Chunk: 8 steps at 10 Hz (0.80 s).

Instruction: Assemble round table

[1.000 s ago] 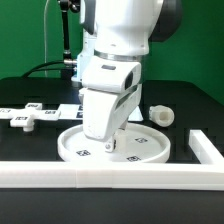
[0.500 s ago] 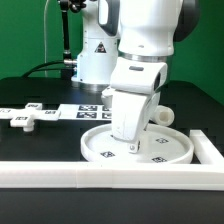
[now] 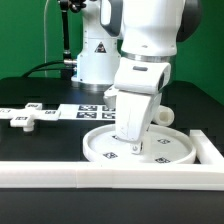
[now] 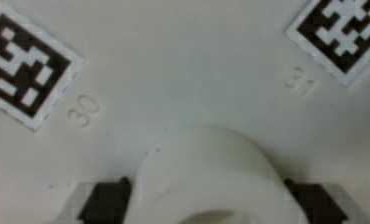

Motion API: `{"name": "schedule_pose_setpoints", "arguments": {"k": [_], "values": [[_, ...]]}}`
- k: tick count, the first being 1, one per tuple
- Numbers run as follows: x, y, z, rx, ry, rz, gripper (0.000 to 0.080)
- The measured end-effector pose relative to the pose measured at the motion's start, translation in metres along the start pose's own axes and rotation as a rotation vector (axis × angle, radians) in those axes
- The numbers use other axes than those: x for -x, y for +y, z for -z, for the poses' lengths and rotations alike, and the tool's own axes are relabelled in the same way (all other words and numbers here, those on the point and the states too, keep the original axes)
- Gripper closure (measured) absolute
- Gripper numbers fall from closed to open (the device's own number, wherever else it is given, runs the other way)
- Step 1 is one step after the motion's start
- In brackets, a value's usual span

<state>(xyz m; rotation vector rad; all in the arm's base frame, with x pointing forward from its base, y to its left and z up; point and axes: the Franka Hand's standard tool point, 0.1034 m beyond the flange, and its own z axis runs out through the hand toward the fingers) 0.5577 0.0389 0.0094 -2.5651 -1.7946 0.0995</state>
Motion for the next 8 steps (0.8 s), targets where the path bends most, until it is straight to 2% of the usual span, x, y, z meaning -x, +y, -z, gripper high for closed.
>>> {"name": "schedule_pose_setpoints", "arguments": {"k": [2,4,5,6,7,8], "values": [[-0.0022,0.0081,0.0003,-0.001,-0.003,0.003,0.039],[-0.0023,0.0095,0.0014,-0.018,-0.015,0.005,0.039],[-0.0019,0.0095,0.0014,-0.019,-0.015,0.01,0.039],[-0.0019,0.0092,0.0011,-0.019,-0.015,0.01,0.0312],[-0.0017,0.0091,0.0009,-0.019,-0.015,0.01,0.0312],[-0.0017,0.0095,0.0021,-0.018,-0.015,0.01,0.0205]]}}
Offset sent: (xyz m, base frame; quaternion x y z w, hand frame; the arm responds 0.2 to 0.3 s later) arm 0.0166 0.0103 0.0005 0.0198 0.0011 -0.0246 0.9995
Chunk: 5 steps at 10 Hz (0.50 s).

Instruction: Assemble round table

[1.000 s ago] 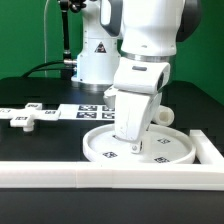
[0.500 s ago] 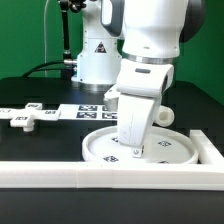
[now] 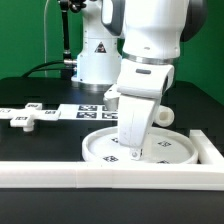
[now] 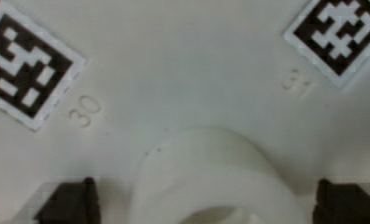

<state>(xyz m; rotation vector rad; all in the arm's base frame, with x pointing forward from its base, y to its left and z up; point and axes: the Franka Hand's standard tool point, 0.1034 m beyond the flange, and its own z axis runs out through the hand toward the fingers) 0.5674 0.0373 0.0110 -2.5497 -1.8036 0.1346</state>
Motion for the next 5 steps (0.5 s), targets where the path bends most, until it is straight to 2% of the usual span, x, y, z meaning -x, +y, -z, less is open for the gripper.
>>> {"name": "schedule_pose_setpoints", "arguments": {"k": [1,3,5], "values": [[0.0,0.002,0.009,0.012,0.003,0.0,0.0161],[0.004,0.0,0.03,0.036,0.006,-0.02,0.0153],[0.018,-0.013,0.054,0.07,0.014,-0.088,0.0151]]}}
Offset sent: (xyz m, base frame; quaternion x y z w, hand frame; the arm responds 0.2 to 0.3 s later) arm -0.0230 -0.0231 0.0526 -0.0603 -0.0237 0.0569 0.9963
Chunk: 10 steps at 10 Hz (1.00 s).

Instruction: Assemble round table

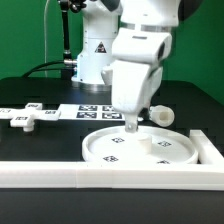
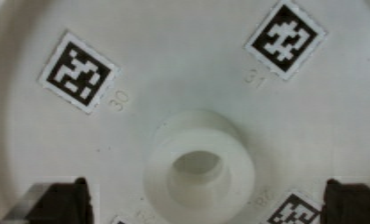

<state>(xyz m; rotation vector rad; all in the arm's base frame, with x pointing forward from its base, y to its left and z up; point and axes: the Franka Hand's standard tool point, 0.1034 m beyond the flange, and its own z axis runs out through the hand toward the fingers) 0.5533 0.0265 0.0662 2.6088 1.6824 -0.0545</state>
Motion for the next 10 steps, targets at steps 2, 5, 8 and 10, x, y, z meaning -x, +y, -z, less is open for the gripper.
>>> {"name": "schedule_pose_setpoints", "arguments": {"k": [2,5,8,10], "values": [[0.013,-0.019,0.014,0.039,0.028,-0.129,0.0151],[0.013,-0.035,0.011,0.051,0.049,-0.213,0.0151],[0.011,-0.036,0.011,0.039,0.059,-0.391,0.0151],[0.011,-0.048,0.01,0.022,0.088,-0.685,0.0151]]}}
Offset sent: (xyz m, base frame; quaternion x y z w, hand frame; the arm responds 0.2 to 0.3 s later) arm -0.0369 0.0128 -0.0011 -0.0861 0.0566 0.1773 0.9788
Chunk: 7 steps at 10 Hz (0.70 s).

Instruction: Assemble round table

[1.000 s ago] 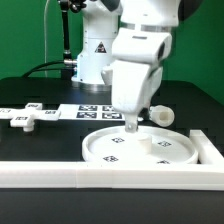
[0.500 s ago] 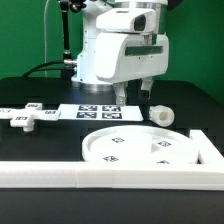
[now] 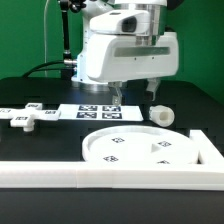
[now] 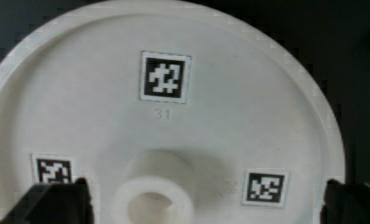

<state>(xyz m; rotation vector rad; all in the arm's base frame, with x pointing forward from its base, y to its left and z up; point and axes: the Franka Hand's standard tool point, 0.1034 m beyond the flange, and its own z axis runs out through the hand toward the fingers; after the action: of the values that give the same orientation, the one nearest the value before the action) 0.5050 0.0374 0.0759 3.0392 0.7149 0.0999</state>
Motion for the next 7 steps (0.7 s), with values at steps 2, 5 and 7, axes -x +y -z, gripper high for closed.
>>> {"name": "schedule_pose_setpoints", "arguments": {"k": [2,5,7], "values": [[0.009,-0.02,-0.005,-0.026,-0.018,-0.258,0.0151],[0.011,-0.057,-0.013,-0.042,-0.024,-0.498,0.0151],[0.009,-0.072,-0.016,-0.046,-0.032,-0.509,0.0151]]}}
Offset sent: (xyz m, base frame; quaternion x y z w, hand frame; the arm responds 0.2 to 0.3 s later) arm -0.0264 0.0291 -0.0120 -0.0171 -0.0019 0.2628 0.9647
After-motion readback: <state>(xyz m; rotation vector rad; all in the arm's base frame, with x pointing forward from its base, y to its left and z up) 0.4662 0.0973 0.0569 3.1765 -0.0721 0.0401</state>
